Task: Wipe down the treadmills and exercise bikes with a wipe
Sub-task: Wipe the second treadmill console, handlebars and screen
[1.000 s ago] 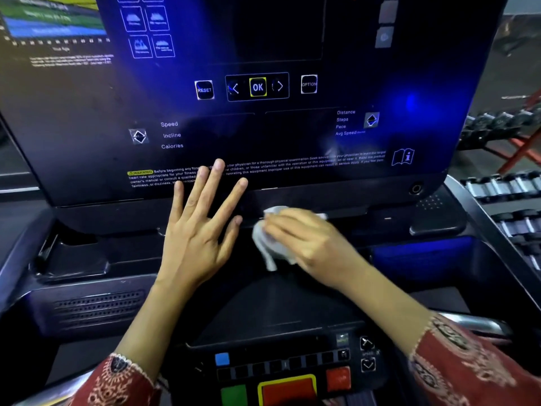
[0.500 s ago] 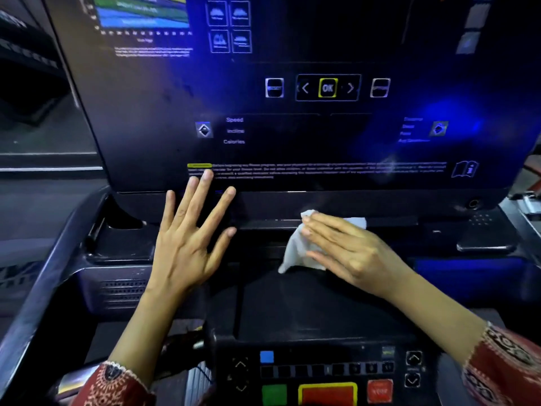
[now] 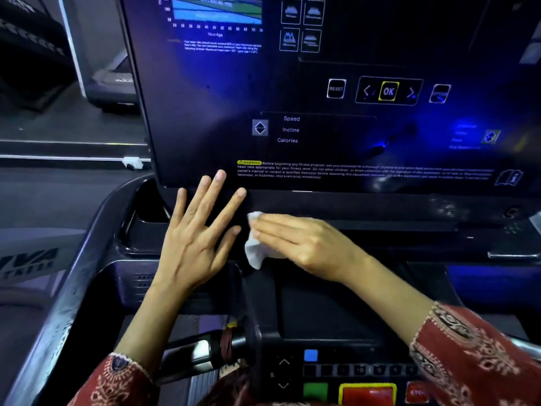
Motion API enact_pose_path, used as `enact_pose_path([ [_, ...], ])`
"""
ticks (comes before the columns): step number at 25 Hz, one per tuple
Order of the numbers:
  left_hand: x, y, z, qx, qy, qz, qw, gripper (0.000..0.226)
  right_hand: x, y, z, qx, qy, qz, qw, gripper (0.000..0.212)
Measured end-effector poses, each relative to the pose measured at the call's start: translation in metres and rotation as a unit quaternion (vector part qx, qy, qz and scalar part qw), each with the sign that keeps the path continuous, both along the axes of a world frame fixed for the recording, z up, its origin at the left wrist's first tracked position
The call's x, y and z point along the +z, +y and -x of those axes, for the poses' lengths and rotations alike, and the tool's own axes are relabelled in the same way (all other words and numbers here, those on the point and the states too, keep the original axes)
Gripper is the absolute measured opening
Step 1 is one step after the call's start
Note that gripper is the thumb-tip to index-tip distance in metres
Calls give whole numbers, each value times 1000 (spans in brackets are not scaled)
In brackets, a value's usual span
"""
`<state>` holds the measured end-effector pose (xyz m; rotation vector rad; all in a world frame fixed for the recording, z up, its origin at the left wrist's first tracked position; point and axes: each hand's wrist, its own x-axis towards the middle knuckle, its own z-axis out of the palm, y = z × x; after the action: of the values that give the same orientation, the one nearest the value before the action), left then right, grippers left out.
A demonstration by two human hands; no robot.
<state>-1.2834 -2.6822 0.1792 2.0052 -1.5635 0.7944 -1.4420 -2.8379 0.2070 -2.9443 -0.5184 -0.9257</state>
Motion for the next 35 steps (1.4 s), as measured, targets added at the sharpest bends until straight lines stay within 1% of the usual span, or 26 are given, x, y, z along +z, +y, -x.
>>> enact_pose_path([
  [4, 1, -1, 2, -4, 12, 10, 1000, 49, 38, -34, 25, -54, -93, 43, 993, 18],
  [5, 2, -2, 3, -6, 13, 14, 1000, 49, 41, -39, 22, -67, -94, 54, 992, 18],
  [6, 2, -2, 3, -9, 13, 16, 1000, 49, 41, -40, 18, -67, -70, 63, 993, 20],
  [9, 2, 0, -1, -15, 11, 13, 1000, 49, 25, -49, 28, -30, 79, 62, 994, 35],
  [10, 1, 1, -1, -14, 15, 13, 1000, 49, 23, -54, 40, -33, 115, 67, 991, 40],
  [12, 0, 2, -1, -10, 24, 15, 1000, 49, 25, -56, 49, -45, 157, 72, 984, 48],
  [15, 0, 1, 1, -9, 28, 15, 999, 51, 24, -28, 7, -28, 165, 98, 981, 51],
  [18, 0, 3, -1, -14, 28, 6, 999, 53, 16, -4, -20, -12, 182, 80, 980, 49],
  [21, 1, 4, 1, -7, 30, 6, 1000, 53, 22, -32, 22, -33, 210, 35, 977, 48],
  [24, 2, -1, 7, 5, 48, 9, 999, 54, 24, -72, 86, -97, 214, 24, 972, 47],
  [26, 4, -6, 13, 6, 49, 8, 999, 54, 25, -86, 115, -123, 220, 14, 967, 47],
  [28, 9, -16, 20, -14, 34, 0, 999, 54, 23, -80, 110, -119, 215, 2, 969, 47],
  [32, 19, -44, 40, -57, 18, -24, 998, 54, 13, -50, 58, -74, 188, -24, 979, 47],
  [35, 18, -54, 56, -35, 50, -21, 998, 57, 15, -72, 90, -95, 184, -25, 978, 47],
])
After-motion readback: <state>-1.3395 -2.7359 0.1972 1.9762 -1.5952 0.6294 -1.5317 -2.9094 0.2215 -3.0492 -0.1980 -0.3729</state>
